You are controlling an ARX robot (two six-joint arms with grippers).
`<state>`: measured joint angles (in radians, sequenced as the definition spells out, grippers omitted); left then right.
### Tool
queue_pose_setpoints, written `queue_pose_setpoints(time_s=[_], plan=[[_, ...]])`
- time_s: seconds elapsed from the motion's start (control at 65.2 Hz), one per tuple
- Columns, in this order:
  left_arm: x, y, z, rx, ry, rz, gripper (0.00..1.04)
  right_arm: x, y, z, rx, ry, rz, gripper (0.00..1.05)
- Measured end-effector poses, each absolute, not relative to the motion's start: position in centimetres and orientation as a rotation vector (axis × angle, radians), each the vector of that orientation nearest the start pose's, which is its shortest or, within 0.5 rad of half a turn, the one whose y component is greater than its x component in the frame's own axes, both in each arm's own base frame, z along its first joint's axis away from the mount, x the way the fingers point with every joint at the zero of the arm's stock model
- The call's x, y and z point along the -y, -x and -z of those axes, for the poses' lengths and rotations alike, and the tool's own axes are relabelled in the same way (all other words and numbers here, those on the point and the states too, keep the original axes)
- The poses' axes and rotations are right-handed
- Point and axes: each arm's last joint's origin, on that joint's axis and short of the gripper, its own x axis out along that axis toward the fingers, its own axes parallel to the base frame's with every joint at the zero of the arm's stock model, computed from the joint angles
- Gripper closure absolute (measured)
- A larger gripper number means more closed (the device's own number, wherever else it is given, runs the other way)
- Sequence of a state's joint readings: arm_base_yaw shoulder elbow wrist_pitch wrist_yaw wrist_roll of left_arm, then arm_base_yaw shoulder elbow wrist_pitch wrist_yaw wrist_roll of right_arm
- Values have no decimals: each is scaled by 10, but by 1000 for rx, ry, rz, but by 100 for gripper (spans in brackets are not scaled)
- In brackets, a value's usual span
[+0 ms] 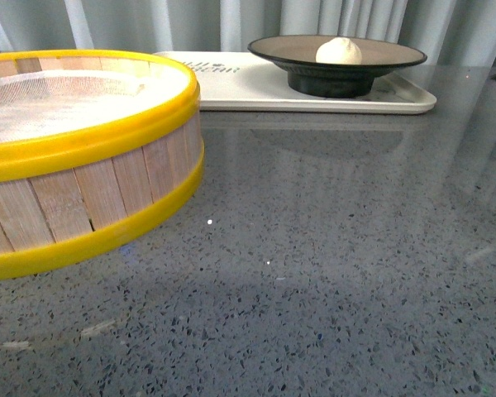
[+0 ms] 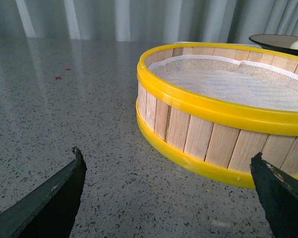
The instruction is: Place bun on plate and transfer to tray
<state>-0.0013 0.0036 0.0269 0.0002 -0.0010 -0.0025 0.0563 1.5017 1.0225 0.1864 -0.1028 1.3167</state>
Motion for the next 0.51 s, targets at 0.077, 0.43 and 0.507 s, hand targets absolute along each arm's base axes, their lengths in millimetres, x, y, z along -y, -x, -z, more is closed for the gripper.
queue_pose_setpoints(time_s=[0.077,0.43,0.507], plan=[[0,-96,-172,23,3,0,7,-8,-313,-300,-243,-1234,76,9],[0,-96,-172,23,3,0,7,4,-178,-368,287,-559,7,10],[0,-96,-172,23,3,0,7,1,-161,-358,124,-328,-12,24]])
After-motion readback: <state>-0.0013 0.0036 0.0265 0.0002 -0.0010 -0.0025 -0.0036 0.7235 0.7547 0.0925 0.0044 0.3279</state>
